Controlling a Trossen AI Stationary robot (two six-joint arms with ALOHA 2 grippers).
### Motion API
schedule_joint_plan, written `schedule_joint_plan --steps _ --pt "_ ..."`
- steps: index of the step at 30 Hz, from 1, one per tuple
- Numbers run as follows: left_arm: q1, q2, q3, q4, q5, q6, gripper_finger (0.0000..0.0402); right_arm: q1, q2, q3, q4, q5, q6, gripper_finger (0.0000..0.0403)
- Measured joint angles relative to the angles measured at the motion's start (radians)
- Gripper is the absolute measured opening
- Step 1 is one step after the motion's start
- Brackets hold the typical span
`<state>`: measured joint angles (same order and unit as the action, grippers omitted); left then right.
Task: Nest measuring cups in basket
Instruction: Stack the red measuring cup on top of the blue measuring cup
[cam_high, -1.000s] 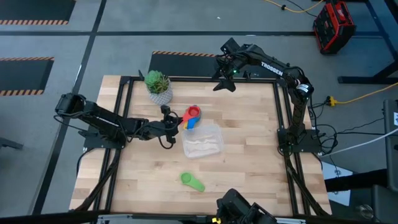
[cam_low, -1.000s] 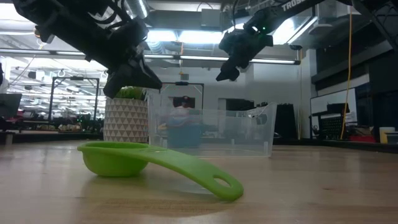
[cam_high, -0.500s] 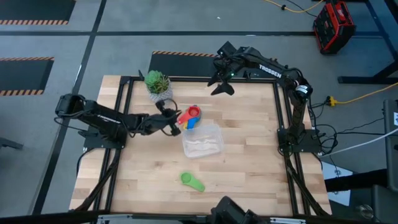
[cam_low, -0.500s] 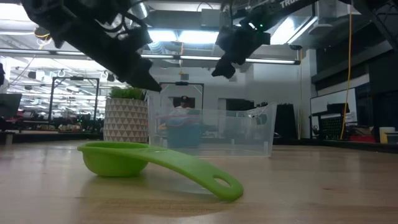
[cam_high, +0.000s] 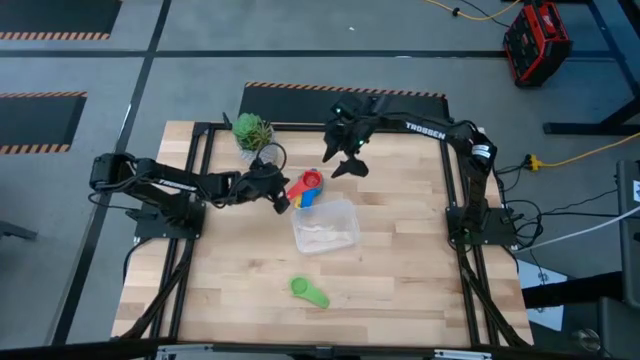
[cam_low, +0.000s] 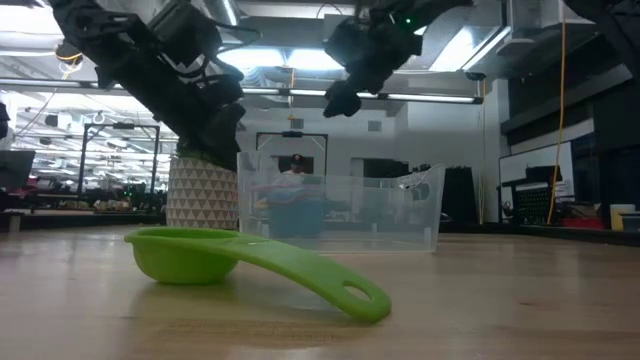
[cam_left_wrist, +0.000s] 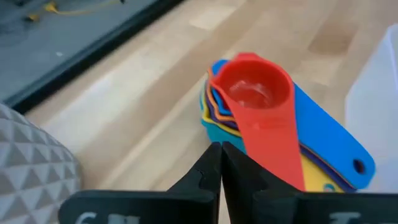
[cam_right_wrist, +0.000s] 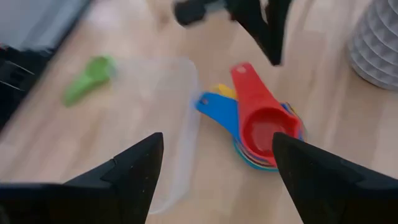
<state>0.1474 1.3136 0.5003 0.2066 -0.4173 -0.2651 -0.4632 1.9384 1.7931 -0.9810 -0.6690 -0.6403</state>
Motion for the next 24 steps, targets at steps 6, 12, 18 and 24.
schedule_joint_plan --steps 6,12,18,24 --pt "0.005 0.01 0.0 -0.017 0.035 -0.049 0.0012 0.044 0.009 -0.059 0.085 0.113 0.003 0.0305" --pt "0.005 0.024 -0.002 -0.022 0.05 -0.055 0.0002 0.05 0.01 -0.198 0.231 0.206 0.012 0.0305" --pt "0.005 0.067 -0.001 -0.011 0.046 -0.124 0.0007 0.053 0.011 -0.309 0.393 0.209 0.011 0.0305" --pt "0.005 0.126 0.0 -0.012 0.048 -0.188 0.0001 0.053 0.011 -0.392 0.516 0.223 0.011 0.0305"
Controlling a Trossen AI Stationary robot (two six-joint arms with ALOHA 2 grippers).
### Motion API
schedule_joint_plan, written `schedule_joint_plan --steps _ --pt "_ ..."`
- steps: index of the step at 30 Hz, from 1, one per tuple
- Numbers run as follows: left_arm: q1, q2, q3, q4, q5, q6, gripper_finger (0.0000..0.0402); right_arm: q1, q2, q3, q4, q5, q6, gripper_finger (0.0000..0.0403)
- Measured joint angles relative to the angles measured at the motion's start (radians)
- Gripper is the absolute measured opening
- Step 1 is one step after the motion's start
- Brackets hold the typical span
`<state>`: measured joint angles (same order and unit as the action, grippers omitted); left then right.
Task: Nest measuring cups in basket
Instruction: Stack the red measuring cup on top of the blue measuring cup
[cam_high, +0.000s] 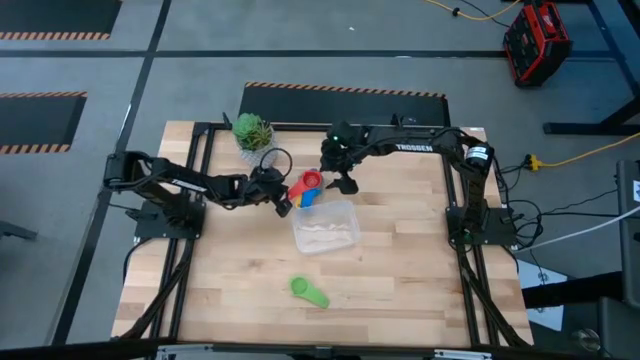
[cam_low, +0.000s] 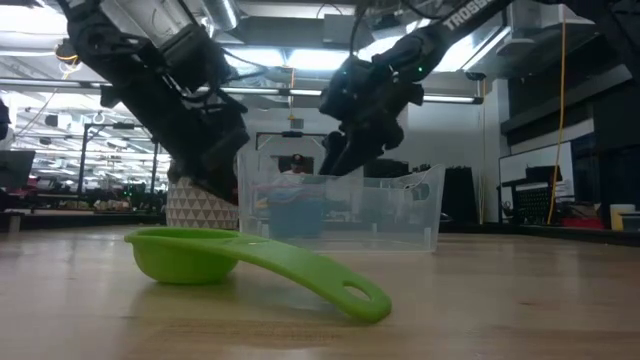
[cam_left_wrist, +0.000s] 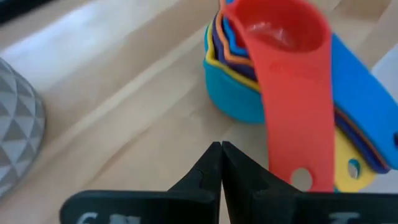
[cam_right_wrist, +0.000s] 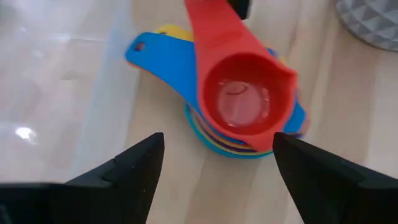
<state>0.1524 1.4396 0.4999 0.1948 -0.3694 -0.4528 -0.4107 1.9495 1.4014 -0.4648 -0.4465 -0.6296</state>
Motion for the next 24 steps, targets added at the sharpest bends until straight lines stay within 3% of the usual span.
schedule_joint_plan --steps 7,24 --pt "0.0 0.045 0.0 0.038 0.061 -0.018 0.0009 0.0 0.0 -0.05 0.017 0.203 0.0 0.0305" --pt "-0.002 0.046 0.0 0.126 0.13 -0.029 0.0005 0.01 0.0 -0.194 0.285 0.21 0.153 0.0305"
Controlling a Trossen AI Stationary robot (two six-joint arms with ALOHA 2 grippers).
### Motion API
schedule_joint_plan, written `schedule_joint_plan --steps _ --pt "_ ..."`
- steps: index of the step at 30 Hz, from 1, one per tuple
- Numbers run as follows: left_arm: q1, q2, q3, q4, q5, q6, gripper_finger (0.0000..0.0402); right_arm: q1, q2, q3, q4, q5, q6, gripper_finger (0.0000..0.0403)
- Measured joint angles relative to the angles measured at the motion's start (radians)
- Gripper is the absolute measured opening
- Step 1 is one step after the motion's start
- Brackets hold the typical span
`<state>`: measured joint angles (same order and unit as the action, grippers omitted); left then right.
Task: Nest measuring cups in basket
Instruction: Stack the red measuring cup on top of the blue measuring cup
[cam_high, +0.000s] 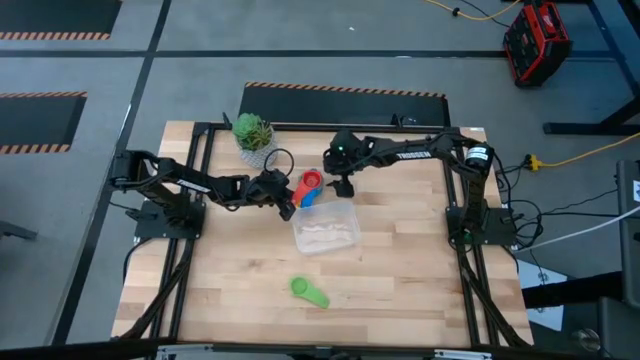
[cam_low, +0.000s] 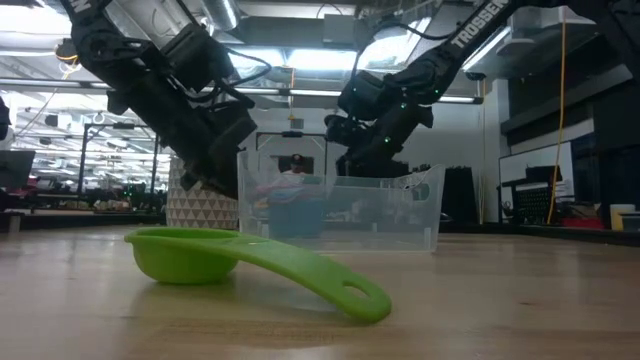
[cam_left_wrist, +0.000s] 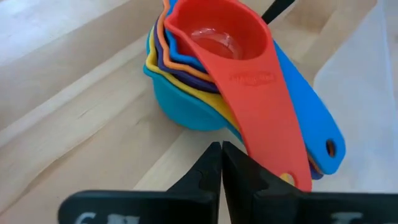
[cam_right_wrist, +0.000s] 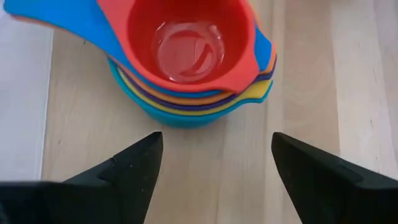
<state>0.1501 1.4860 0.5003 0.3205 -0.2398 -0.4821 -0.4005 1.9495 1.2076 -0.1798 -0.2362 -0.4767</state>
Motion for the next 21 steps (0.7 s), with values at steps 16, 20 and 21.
schedule_joint_plan --steps 16,20,21 --pt "-0.003 0.0 0.0 0.04 0.049 -0.031 0.0002 0.065 0.0 -0.003 0.03 0.003 0.031 0.0305" --pt "-0.003 0.0 0.0 0.04 0.04 -0.004 0.0004 0.083 0.0 -0.003 0.051 0.004 0.034 0.0305" --pt "-0.003 0.0 0.0 0.039 0.034 0.0 0.0006 0.085 0.0 -0.003 0.058 0.006 0.039 0.0305"
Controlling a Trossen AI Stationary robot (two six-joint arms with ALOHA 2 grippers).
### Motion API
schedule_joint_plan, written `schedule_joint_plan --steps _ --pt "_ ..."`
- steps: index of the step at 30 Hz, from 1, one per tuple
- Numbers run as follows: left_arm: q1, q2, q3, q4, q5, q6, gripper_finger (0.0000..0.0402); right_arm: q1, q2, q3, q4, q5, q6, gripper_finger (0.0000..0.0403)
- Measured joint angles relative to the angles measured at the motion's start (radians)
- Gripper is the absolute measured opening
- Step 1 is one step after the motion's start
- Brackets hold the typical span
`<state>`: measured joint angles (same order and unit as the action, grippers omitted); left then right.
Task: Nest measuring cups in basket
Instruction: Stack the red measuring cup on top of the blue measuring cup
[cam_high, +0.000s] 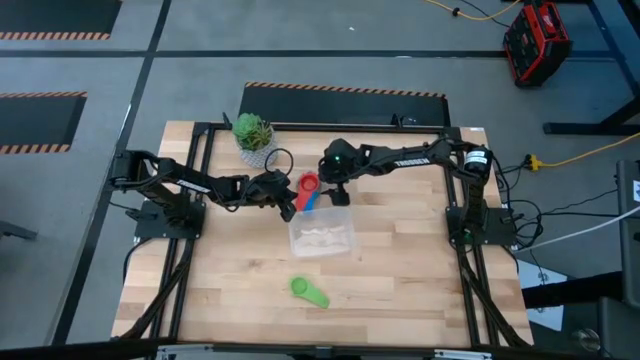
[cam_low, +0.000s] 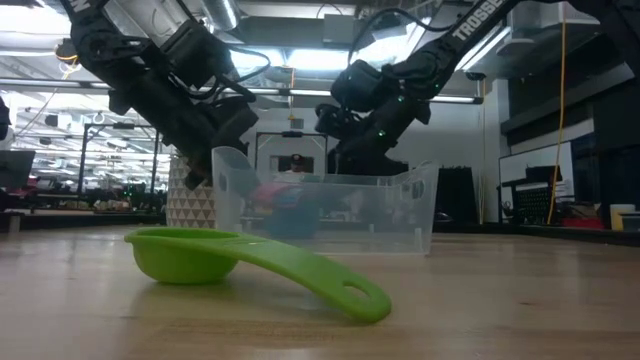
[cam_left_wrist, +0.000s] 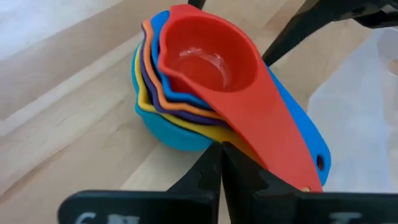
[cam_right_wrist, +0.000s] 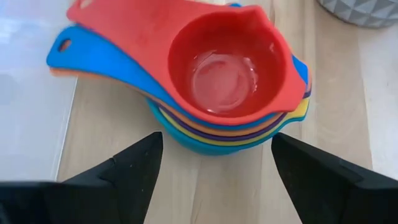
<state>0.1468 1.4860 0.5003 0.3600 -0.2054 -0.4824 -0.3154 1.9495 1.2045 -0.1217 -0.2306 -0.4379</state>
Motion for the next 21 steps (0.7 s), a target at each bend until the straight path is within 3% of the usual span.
schedule_joint_plan --steps 8,14,21 --pt "0.002 0.0 0.0 -0.008 -0.039 0.004 0.0001 0.006 0.0 0.0 0.007 0.084 0.013 0.0305" --pt "0.01 0.0 0.0 -0.008 -0.12 0.022 0.0008 0.004 0.0 0.0 0.007 0.088 0.013 0.0305" --pt "0.062 0.0 0.0 -0.007 -0.132 0.024 0.0008 0.004 0.0 0.0 0.007 0.088 0.014 0.0305"
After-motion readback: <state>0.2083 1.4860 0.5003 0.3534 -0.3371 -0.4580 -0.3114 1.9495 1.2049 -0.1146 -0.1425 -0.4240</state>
